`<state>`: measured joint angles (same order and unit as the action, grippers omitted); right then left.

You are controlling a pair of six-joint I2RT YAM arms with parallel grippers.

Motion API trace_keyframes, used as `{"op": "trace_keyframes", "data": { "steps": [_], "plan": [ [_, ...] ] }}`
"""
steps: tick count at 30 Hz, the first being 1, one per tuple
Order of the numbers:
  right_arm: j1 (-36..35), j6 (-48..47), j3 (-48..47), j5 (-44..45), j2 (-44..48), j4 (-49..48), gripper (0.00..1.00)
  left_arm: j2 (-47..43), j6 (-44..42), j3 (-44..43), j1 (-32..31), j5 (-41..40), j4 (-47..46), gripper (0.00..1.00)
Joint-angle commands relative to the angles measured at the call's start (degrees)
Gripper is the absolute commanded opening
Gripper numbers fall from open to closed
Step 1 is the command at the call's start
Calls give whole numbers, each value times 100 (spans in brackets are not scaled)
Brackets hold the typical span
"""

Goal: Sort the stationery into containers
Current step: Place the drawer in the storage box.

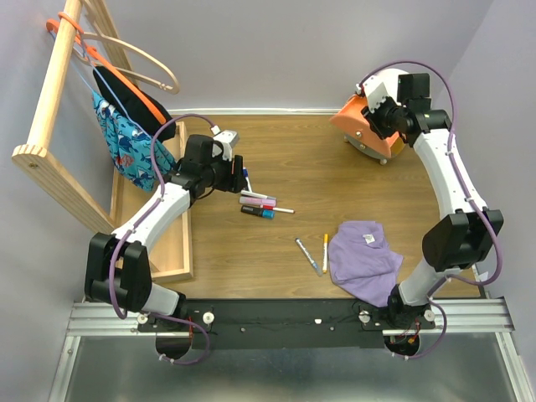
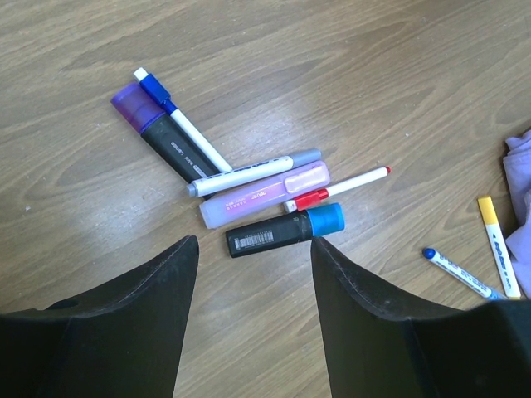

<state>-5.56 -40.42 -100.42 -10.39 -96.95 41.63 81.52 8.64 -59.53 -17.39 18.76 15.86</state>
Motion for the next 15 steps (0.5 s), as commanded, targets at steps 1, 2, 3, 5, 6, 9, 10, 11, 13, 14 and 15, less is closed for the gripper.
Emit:
{"op": "trace_keyframes", "data": {
  "steps": [1, 2, 3, 5, 6, 9, 10, 11, 13, 14, 15],
  "plan": [
    [38, -132, 268, 468, 158, -269, 36, 22, 6, -138, -54, 110, -48, 66],
    [38, -150, 295, 468, 193, -286, 36, 22, -3, -147, -63, 119, -48, 66],
    [38, -150, 312, 468, 211, -304, 36, 31, 6, -138, -63, 119, -48, 66],
    [38, -167, 348, 424, 272, -322, 36, 40, -3, -147, -72, 110, -48, 66],
    [38, -150, 357, 337, 308, -348, 36, 31, 6, -147, -72, 110, -48, 66],
    [38, -45, 339, 100, 509, -462, 41, 40, -29, -182, -98, 119, 5, 66],
    [38, 8, 278, 38, 554, -454, 43, 22, -47, -191, -107, 119, 22, 66],
    [29, 87, 182, -6, 589, -419, 43, 5, -56, -208, -116, 110, 49, 66],
    [38, 368, -170, -138, 686, -244, 44, -22, -143, -261, -159, 110, 137, 66],
    [29, 438, -249, -208, 747, -173, 44, -30, -187, -270, -177, 101, 189, 67],
    [29, 491, -267, -339, 808, -129, 44, -30, -231, -287, -203, 84, 277, 67]
  ]
}}
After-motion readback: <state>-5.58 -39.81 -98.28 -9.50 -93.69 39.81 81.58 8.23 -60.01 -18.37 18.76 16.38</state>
